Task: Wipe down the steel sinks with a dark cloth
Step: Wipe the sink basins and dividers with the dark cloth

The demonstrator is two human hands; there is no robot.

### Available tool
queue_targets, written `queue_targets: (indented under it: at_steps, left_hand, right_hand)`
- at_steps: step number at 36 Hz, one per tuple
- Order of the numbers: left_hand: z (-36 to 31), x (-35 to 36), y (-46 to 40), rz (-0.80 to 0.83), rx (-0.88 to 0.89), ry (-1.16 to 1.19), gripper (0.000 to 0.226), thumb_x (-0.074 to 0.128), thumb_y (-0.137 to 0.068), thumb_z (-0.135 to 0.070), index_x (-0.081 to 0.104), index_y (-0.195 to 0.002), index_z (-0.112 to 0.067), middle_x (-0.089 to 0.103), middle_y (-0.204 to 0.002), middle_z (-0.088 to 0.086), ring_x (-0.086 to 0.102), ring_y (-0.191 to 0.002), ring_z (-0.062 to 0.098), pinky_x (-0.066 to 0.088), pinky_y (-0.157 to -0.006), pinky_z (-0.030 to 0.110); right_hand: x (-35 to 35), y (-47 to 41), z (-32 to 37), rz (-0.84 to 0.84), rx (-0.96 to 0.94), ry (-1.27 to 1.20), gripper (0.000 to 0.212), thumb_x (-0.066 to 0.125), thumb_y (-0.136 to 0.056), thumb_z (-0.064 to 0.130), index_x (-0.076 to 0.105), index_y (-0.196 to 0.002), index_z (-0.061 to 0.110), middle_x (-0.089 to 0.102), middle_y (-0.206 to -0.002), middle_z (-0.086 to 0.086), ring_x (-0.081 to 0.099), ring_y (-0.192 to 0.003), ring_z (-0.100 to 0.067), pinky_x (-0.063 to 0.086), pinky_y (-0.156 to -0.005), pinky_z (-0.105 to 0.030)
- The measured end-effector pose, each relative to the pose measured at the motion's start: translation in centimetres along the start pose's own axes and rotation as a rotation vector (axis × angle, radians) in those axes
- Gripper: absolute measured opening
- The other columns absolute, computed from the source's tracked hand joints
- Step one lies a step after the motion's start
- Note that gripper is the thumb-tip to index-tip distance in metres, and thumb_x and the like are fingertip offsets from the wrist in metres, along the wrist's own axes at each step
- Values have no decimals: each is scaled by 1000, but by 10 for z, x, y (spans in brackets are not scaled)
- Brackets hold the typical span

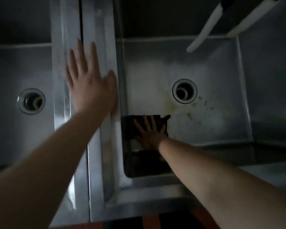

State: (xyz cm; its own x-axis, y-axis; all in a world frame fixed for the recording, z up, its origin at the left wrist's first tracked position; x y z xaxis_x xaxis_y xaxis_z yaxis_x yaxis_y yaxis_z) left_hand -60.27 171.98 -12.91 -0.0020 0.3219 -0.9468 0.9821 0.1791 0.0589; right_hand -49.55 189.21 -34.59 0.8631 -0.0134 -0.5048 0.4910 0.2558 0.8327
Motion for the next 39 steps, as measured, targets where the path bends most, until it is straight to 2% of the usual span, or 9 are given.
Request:
queue_targets:
  at_steps: [3, 7, 13, 19, 23, 28, 34, 37, 39]
  left_hand:
    - [-14, 16, 62, 89, -31, -127, 73, 30, -98, -54, 1, -158, -25, -12, -165, 4, -12, -151, 24, -5, -122, 46]
    - [-20, 22, 72, 103, -76, -262, 80, 34, -94, -56, 0, -158, -21, -13, -165, 8, -11, -151, 28, -1, -122, 52]
    - [-26, 32, 67, 52, -108, -337, 80, 34, -93, -56, 3, -158, -20, -8, -165, 11, -6, -152, 33, 3, -121, 57]
    - [-29, 33, 65, 29, -131, -336, 79, 38, -93, -52, 5, -158, -21, -6, -165, 10, -4, -152, 33, 4, -121, 58]
    - [-28, 33, 63, 43, -147, -324, 80, 39, -93, -52, 3, -158, -22, -7, -165, 9, -6, -152, 33, 3, -120, 58]
    - [-31, 32, 62, 45, -151, -313, 79, 40, -94, -51, 4, -158, -22, -6, -165, 10, -4, -152, 34, 2, -120, 58]
    - [-33, 31, 60, 54, -166, -320, 82, 43, -91, -49, 4, -158, -23, -5, -165, 10, -4, -152, 34, 2, -120, 58]
    - [-34, 31, 60, 55, -168, -318, 84, 45, -88, -47, 6, -158, -22, -3, -165, 12, -3, -151, 35, 2, -120, 59]
    - [-35, 30, 60, 54, -175, -314, 84, 46, -87, -44, 8, -158, -22, -1, -165, 12, -1, -151, 36, 2, -120, 59]
  right_hand:
    - [-10, 3, -9, 110, -40, 78, 70, 26, -100, 64, -23, -147, 51, -34, -160, 5, -31, -147, -29, -1, -107, -79]
    - [-13, 4, -20, 194, -61, 214, 74, 28, -97, 67, -24, -147, 50, -35, -159, 6, -29, -148, -28, 2, -108, -78]
    - [8, -4, -25, 39, -99, 197, 78, 22, -91, 78, -33, -141, 53, -44, -153, 8, -39, -143, -27, -7, -106, -77]
    - [-16, -28, -15, -190, -18, 64, 72, 17, -94, 74, -32, -141, 51, -37, -158, 6, -35, -145, -27, -8, -106, -76]
    - [-77, -66, -18, -271, 40, -69, 74, 25, -94, 72, -21, -149, 50, -30, -162, 4, -29, -148, -29, -5, -106, -77]
    - [-120, -95, -16, -210, 72, -182, 82, 43, -94, 62, -15, -150, 50, -28, -162, 3, -31, -146, -29, -9, -104, -78]
    - [-69, -55, -21, -215, -117, 31, 72, 21, -92, 75, -17, -149, 52, -25, -163, 3, -30, -147, -28, -10, -108, -76]
    - [-19, -16, -32, -165, -349, 271, 65, 23, -97, 68, -7, -152, 50, -21, -165, 1, -26, -148, -31, -6, -109, -77]
    - [11, 7, -48, -81, -526, 463, 58, 23, -101, 61, -1, -153, 52, -20, -164, 3, -25, -149, -31, -10, -109, -76]
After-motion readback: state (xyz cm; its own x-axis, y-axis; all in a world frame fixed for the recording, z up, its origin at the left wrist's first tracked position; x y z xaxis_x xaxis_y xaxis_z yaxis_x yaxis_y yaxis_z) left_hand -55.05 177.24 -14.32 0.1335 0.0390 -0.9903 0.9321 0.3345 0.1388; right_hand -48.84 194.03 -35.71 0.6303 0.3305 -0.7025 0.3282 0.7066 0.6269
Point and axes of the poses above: each hand's wrist, its own y-axis away from the middle knuckle, its own x-axis out of the palm, z = x × y, the point moved 4 cm from there along -y, towards the middle knuckle
